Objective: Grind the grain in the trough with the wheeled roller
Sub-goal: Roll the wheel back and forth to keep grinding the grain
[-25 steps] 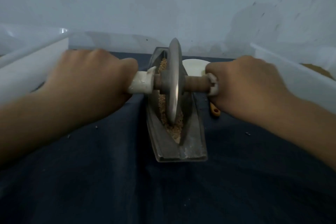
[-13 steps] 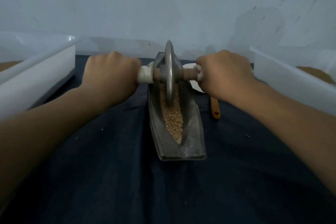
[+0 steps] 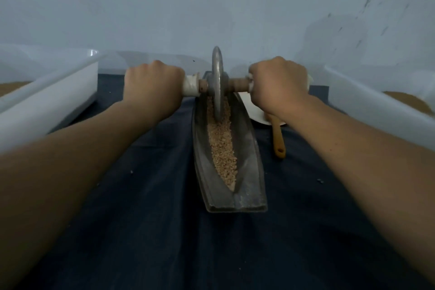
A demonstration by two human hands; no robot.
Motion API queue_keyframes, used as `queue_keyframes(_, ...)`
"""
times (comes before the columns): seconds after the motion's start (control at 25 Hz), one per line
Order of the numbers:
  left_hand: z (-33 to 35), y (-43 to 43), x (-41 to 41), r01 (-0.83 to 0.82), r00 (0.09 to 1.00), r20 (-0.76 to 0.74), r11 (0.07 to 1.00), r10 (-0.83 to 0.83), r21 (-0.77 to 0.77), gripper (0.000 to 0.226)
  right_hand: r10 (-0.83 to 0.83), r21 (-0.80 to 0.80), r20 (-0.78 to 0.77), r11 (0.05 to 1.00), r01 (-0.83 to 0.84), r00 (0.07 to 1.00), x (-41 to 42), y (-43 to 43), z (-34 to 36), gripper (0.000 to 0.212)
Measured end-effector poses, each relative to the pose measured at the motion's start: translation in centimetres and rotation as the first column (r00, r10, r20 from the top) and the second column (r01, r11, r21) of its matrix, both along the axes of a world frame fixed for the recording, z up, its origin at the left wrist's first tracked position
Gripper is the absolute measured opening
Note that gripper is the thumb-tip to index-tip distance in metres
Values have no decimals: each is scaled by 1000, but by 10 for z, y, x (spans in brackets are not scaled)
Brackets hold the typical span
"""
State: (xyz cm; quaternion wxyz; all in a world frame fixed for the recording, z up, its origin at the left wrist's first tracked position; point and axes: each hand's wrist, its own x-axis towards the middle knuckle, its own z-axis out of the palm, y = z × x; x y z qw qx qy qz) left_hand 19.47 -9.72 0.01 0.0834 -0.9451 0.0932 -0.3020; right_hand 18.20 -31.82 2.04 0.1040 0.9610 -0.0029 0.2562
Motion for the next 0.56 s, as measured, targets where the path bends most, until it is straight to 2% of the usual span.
queue_keyframes(0.08, -3, 6, -15, 45, 999, 26, 998, -45, 35, 13, 25, 1, -9, 1000, -25, 1000, -19, -4, -3, 8)
queue_keyframes(0.2, -2, 27, -60, 194, 962, 155, 964, -223, 182, 30, 110, 5, 64, 994, -110, 992, -83, -18, -22, 19)
queue_keyframes(0.32, 6, 41, -76, 256, 938, 165, 931, -304, 259, 31, 181, 45, 104, 982, -186, 978, -116, -33, -26, 17)
queue_keyframes(0.44, -2, 23, -53, 167, 970, 145, 971, -193, 173, 34, 92, -12, 39, 996, -91, 995, -78, -23, -26, 22)
queue_keyframes(0.56, -3, 4, -13, 56, 996, 62, 998, -57, 28, 12, 17, 32, 9, 999, -17, 1000, -15, -9, -14, 7)
